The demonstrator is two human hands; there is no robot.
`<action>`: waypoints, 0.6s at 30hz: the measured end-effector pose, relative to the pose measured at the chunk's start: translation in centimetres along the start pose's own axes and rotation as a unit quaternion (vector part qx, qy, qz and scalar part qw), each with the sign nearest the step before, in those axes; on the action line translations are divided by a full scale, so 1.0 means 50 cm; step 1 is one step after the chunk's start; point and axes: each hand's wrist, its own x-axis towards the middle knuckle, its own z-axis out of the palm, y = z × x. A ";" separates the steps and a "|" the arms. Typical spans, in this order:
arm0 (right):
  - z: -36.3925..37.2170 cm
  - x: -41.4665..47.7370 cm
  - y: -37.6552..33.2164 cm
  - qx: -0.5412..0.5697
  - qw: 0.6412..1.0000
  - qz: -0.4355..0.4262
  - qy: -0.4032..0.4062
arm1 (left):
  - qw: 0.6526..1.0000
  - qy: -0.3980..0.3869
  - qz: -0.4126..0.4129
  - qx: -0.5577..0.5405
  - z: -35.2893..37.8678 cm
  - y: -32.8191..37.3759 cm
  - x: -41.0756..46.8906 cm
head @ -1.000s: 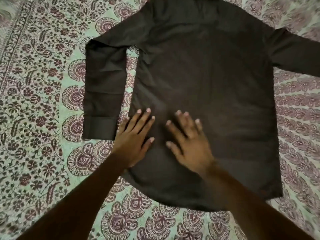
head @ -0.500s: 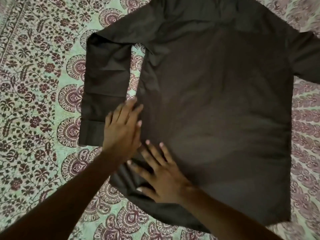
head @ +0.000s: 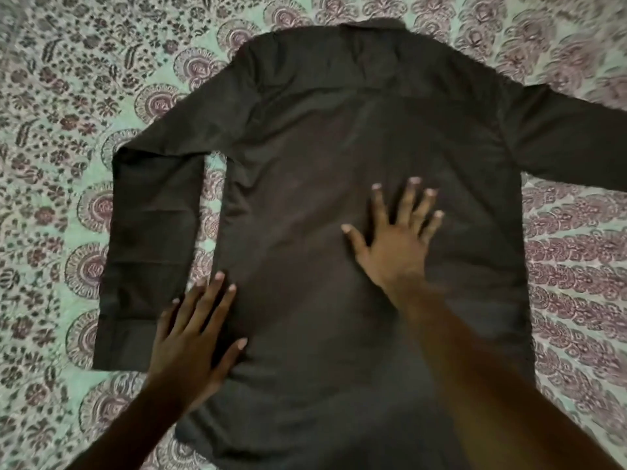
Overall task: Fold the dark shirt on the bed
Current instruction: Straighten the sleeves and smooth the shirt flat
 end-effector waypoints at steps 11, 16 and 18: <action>0.031 -0.078 -0.191 0.059 0.967 -0.248 0.010 | 0.991 0.097 0.078 0.051 -0.053 -0.019 0.382; 0.034 0.015 -0.150 0.028 0.984 -0.173 -0.004 | 0.993 0.090 0.063 0.038 -0.017 -0.064 0.403; 0.038 -0.003 -0.093 0.009 0.997 -0.076 0.033 | 0.994 0.096 0.053 0.029 -0.018 -0.065 0.402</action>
